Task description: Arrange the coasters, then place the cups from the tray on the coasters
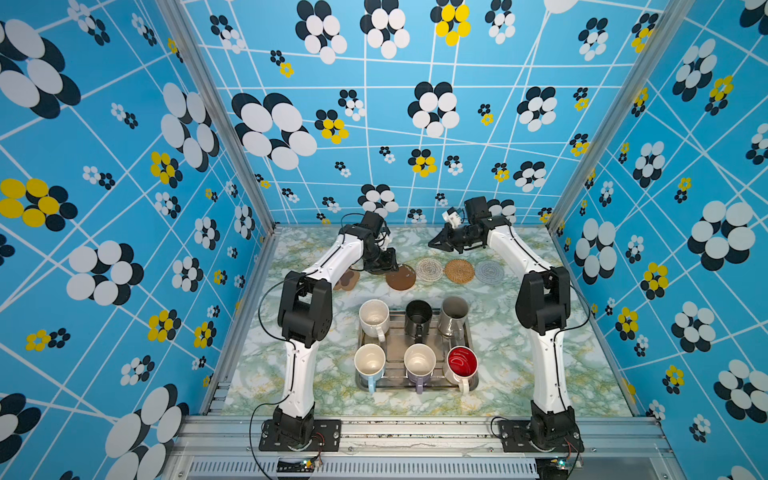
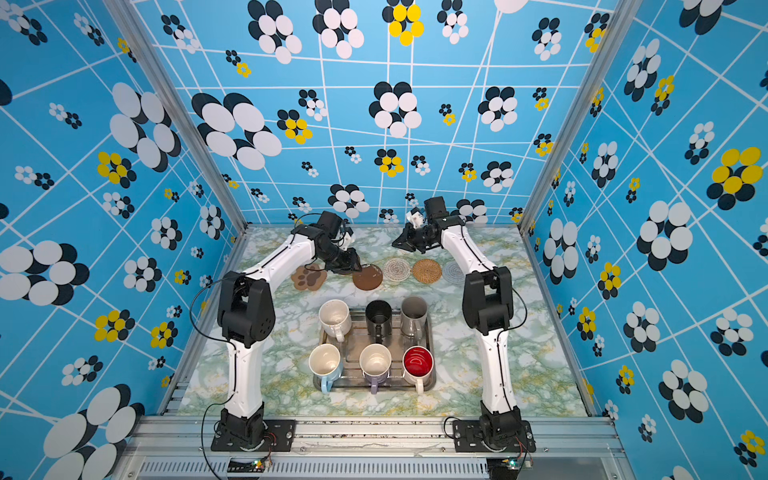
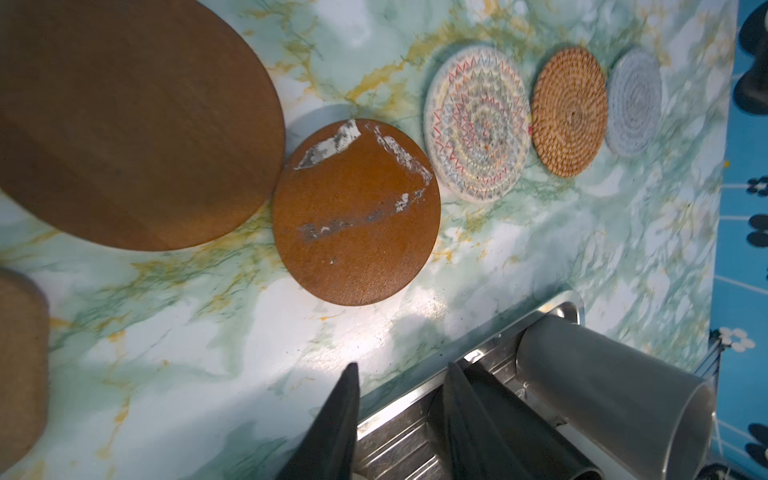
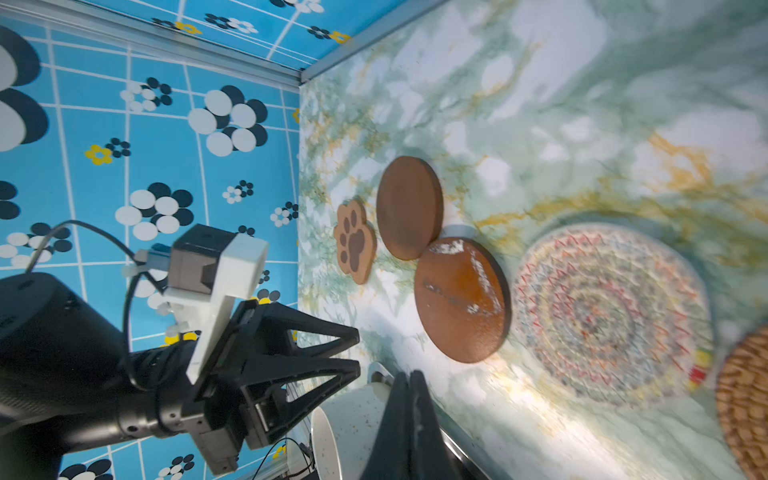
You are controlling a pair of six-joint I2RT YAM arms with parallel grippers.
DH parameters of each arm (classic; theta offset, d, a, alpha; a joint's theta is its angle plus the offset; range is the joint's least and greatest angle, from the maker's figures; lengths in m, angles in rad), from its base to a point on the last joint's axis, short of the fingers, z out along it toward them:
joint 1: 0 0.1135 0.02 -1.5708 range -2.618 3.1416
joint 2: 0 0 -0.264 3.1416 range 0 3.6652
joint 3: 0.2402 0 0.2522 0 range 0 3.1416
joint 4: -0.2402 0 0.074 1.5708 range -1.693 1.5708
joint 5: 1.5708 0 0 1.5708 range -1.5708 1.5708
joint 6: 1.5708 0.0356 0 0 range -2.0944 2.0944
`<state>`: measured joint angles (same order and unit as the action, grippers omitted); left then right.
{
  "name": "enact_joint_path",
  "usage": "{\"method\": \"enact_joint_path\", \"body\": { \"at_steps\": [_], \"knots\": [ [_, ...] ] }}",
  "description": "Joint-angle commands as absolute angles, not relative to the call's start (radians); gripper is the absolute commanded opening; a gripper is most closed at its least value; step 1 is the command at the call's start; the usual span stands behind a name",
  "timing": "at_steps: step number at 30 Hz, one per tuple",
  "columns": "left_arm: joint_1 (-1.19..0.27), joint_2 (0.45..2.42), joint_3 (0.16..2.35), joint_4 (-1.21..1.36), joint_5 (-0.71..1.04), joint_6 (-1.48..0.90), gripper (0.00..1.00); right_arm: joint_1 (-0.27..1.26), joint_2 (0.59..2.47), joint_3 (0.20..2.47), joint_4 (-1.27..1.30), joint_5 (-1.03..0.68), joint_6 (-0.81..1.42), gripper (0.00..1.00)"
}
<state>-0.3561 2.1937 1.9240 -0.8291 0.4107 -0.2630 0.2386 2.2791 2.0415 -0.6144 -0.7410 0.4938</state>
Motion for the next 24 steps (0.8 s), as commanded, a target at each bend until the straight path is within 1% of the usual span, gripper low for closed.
{"method": "enact_joint_path", "body": {
  "at_steps": [1,3,7,13,18,24],
  "knots": [
    [-0.365,2.271,1.979,-0.910,0.401,-0.244,0.31,0.221,2.182,1.953,-0.501,-0.729,0.513,0.02],
    [-0.371,2.302,2.007,-0.928,0.402,-0.245,0.26,0.209,2.140,1.903,-0.462,-0.729,0.531,0.02],
    [-0.383,2.337,2.028,-0.951,0.395,-0.239,0.18,0.198,2.122,1.864,-0.453,-0.731,0.528,0.02],
    [-0.400,2.355,2.026,-0.966,0.393,-0.231,0.10,0.198,2.124,1.834,-0.418,-0.735,0.548,0.01],
    [-0.410,2.374,2.034,-0.975,0.405,-0.229,0.01,0.198,2.128,1.819,-0.390,-0.742,0.568,0.00],
    [-0.416,2.399,2.038,-1.003,0.391,-0.214,0.00,0.198,2.128,1.812,-0.386,-0.741,0.568,0.00]
  ]
}}
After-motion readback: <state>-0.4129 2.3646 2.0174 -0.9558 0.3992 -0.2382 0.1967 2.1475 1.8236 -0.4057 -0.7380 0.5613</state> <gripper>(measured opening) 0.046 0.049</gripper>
